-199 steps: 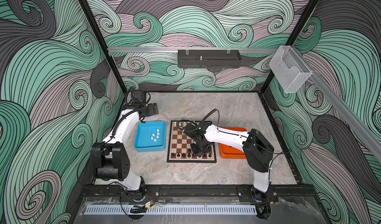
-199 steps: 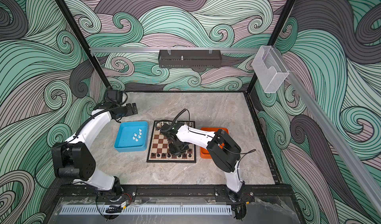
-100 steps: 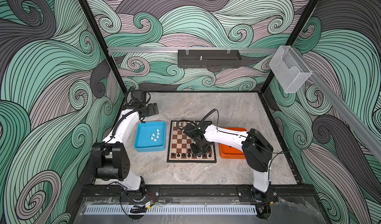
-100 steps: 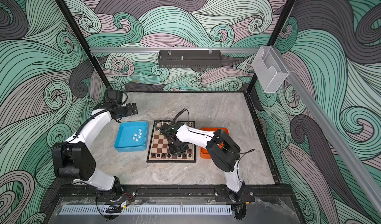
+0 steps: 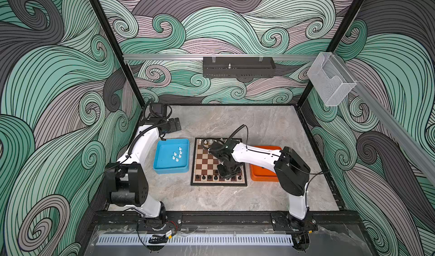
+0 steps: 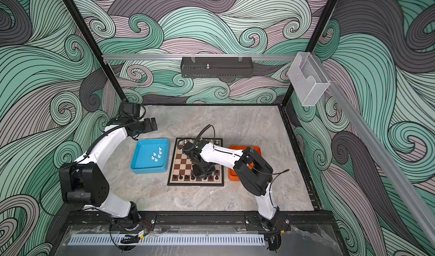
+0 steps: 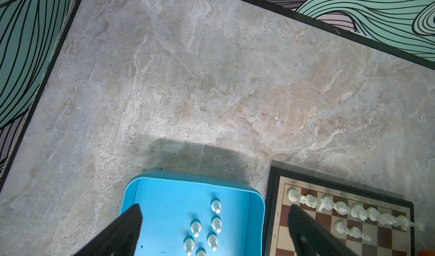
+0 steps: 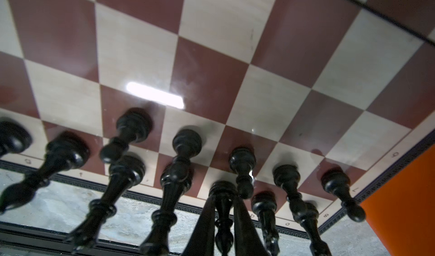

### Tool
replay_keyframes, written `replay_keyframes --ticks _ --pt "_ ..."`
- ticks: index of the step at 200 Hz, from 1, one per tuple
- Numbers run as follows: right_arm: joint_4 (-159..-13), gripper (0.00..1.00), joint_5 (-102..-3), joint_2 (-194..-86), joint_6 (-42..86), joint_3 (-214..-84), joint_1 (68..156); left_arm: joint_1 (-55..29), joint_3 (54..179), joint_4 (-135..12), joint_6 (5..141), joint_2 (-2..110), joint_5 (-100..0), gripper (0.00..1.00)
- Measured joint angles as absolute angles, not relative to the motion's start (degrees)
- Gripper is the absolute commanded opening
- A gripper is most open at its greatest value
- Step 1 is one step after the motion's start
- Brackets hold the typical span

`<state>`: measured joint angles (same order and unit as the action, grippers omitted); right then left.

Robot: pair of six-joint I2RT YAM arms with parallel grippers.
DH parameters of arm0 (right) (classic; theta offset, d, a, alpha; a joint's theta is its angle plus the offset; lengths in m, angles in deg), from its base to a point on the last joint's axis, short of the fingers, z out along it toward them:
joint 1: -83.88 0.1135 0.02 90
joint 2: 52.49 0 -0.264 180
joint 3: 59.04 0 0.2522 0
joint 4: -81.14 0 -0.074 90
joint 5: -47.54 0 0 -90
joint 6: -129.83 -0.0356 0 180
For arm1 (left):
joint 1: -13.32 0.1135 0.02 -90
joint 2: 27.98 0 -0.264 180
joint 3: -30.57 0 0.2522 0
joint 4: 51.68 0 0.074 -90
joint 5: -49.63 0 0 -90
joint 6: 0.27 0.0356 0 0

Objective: Set up the chess pieces on the board
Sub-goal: 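Lower the black pawn onto the empty square among the black pawns and release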

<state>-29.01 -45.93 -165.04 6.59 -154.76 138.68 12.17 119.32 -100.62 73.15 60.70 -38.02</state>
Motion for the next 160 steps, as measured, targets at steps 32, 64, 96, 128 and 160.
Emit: replay_keyframes --ticks 32,64,96,128,160 --pt "-28.98 0.21 -45.89 -165.04 6.59 -154.76 138.68 12.17 119.32 -100.62 73.13 60.75 -38.04 0.99" --pt "-28.98 0.22 -45.84 -165.02 6.59 -154.89 138.68 12.17 119.32 -100.6 73.13 60.77 -38.04 0.98" --pt "-28.96 0.23 -45.47 -165.02 6.59 -155.02 138.68 12.17 119.32 -100.6 73.13 60.77 -38.07 0.99" --pt "-28.92 0.23 -45.34 -165.02 6.59 -155.06 138.68 12.17 119.32 -100.6 73.11 60.77 -38.07 0.99" --pt "-28.61 0.24 -45.05 -165.0 6.57 -155.35 138.66 12.17 119.32 -100.6 73.11 60.77 -38.07 0.98"
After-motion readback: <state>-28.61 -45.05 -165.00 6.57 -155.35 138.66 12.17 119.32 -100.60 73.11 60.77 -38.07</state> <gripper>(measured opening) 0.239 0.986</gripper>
